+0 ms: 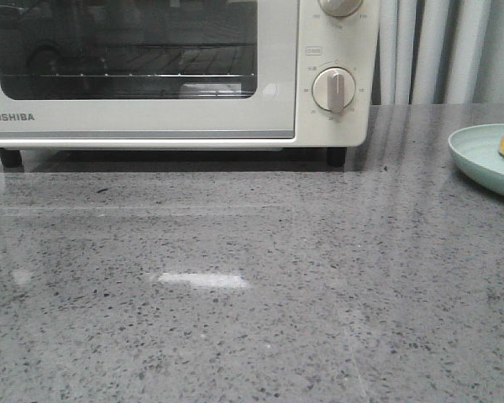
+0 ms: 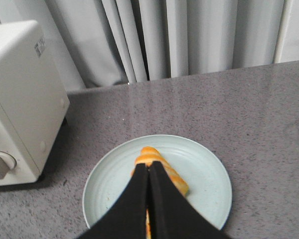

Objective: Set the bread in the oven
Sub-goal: 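Move the left gripper down onto the toaster oven door handle, then pull the door handle down with the left gripper to open the oven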

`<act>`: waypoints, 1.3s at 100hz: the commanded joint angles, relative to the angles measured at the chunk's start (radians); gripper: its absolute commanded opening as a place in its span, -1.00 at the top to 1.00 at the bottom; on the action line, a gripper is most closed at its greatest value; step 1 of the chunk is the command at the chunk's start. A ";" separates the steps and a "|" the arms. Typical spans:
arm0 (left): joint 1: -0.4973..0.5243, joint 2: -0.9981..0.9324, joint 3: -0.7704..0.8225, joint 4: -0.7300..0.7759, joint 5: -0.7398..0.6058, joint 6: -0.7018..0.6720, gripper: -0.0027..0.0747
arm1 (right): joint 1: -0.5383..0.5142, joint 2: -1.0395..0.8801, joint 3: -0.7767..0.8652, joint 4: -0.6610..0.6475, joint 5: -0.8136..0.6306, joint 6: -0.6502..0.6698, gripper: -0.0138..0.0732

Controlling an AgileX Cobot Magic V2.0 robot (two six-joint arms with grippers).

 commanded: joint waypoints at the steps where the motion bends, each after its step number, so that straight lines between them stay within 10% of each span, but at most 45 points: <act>1: -0.008 0.004 -0.048 -0.005 -0.076 0.001 0.99 | 0.001 0.063 -0.115 -0.014 -0.005 -0.053 0.86; 50: -0.008 0.048 -0.050 -0.005 -0.125 0.001 0.99 | 0.001 0.398 -0.583 0.026 0.217 -0.112 0.86; 130: -0.008 0.200 -0.153 -0.025 0.082 -0.003 0.99 | 0.001 0.420 -0.618 0.065 0.233 -0.140 0.86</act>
